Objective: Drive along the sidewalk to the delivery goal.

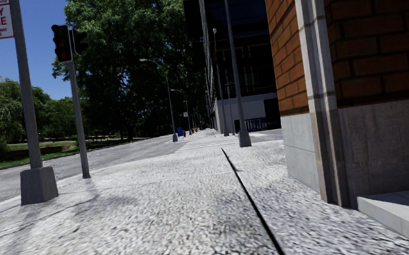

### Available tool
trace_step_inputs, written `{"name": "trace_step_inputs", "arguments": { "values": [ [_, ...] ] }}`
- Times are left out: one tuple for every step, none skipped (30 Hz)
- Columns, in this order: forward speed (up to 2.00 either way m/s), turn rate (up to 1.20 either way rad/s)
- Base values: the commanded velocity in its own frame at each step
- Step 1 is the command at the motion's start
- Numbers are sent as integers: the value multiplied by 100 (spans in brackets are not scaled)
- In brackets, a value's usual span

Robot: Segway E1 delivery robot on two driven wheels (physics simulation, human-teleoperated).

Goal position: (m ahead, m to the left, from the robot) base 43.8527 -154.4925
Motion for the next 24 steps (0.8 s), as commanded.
{"name": "trace_step_inputs", "arguments": {
  "values": [
    [200, 0],
    [200, 0],
    [200, 0],
    [200, 0],
    [200, 0],
    [200, 0],
    [200, 0],
    [200, 0],
    [200, 0],
    [200, 0],
    [200, 0],
    [200, 0],
    [200, 0],
    [200, 0],
    [200, 0],
    [200, 0],
    [200, 0],
    [200, 0],
    [200, 0],
    [200, 0],
    [200, 0],
    [200, 0],
    [200, 0],
    [200, 0]
  ]
}}
